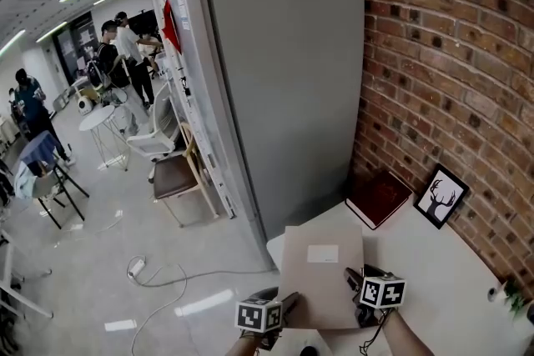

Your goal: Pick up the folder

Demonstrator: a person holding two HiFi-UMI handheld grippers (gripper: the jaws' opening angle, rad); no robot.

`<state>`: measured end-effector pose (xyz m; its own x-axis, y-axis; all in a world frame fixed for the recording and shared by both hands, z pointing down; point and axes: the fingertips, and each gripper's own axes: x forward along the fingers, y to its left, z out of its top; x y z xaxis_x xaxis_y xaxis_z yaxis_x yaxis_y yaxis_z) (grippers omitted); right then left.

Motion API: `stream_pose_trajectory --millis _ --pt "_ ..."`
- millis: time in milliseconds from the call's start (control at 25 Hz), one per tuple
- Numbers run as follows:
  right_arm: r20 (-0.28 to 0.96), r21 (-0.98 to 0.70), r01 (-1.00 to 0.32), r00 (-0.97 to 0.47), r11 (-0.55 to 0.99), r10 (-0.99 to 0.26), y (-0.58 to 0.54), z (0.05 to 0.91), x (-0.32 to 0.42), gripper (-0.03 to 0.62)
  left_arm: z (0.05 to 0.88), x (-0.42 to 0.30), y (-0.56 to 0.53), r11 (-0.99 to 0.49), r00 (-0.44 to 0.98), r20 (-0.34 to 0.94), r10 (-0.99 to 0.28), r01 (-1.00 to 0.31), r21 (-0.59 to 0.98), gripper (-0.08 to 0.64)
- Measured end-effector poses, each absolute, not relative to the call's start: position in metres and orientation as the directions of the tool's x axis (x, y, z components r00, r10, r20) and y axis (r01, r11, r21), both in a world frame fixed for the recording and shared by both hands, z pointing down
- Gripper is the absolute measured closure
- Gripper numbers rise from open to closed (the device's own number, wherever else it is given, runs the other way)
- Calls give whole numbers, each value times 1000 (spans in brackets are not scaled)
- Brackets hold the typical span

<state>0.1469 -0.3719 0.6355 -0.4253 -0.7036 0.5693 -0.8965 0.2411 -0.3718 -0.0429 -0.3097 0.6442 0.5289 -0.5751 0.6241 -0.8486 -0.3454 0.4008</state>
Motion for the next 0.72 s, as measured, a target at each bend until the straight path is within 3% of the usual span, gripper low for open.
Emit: stream_pose_trajectory --millis 720 --pt "395 -351 -891 -419 286 -818 -377 550 133 359 579 -58 -323 -416 518 493 -699 -855 309 318"
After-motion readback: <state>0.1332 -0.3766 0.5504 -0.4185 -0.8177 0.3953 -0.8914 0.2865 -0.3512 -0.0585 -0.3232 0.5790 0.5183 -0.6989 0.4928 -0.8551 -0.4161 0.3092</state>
